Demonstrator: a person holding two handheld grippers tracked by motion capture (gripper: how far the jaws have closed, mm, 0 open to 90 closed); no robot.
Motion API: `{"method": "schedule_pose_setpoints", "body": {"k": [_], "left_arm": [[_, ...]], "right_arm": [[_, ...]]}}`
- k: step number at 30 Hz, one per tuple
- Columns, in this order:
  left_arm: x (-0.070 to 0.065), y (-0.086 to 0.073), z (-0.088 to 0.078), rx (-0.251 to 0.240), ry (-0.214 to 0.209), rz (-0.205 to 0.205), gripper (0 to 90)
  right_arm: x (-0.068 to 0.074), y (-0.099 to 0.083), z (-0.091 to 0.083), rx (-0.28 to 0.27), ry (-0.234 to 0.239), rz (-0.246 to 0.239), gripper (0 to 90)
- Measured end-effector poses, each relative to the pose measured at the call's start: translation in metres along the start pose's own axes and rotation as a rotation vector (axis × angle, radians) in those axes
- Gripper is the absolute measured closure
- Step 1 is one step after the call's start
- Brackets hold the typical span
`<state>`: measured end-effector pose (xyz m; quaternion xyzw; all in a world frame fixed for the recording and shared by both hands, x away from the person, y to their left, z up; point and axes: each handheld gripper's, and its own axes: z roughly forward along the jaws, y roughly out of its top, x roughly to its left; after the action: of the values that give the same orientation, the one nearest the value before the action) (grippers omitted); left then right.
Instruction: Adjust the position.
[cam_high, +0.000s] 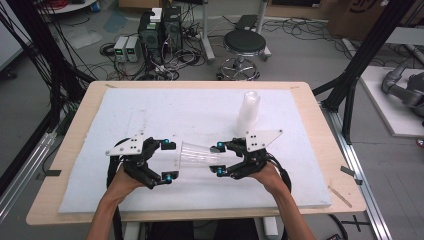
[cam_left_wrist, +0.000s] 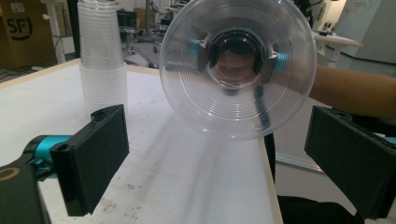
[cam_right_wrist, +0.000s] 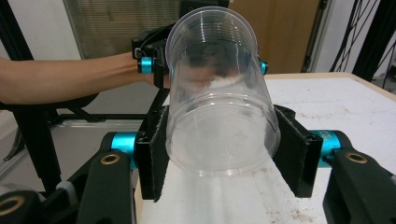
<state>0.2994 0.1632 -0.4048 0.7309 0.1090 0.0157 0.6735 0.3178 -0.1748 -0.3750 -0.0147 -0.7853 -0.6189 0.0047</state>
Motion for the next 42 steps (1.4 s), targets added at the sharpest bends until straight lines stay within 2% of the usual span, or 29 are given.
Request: {"method": "schedule_pose_setpoints", "body": {"k": [12,24,27,35,42], "left_arm": [[-0.003,0.002,0.022,-0.034,-0.047,-0.003,6.4],[-0.003,0.006,0.03,-0.059,-0.06,-0.014,6.4],[-0.003,0.006,0.032,-0.064,-0.076,-0.018,6.6],[-0.004,0.007,0.035,-0.072,-0.098,-0.007,15.4],[-0.004,0.008,0.037,-0.076,-0.115,0.005,22.3]], "right_arm": [[0.0,-0.001,0.002,-0.015,0.014,-0.001,42.4],[0.001,-0.001,0.003,-0.031,0.025,-0.004,42.3],[0.001,-0.001,0.003,-0.039,0.025,-0.007,42.3],[0.0,-0.003,0.003,-0.057,0.033,-0.009,42.3],[0.001,-0.004,0.006,-0.047,0.04,-0.01,42.3]]}}
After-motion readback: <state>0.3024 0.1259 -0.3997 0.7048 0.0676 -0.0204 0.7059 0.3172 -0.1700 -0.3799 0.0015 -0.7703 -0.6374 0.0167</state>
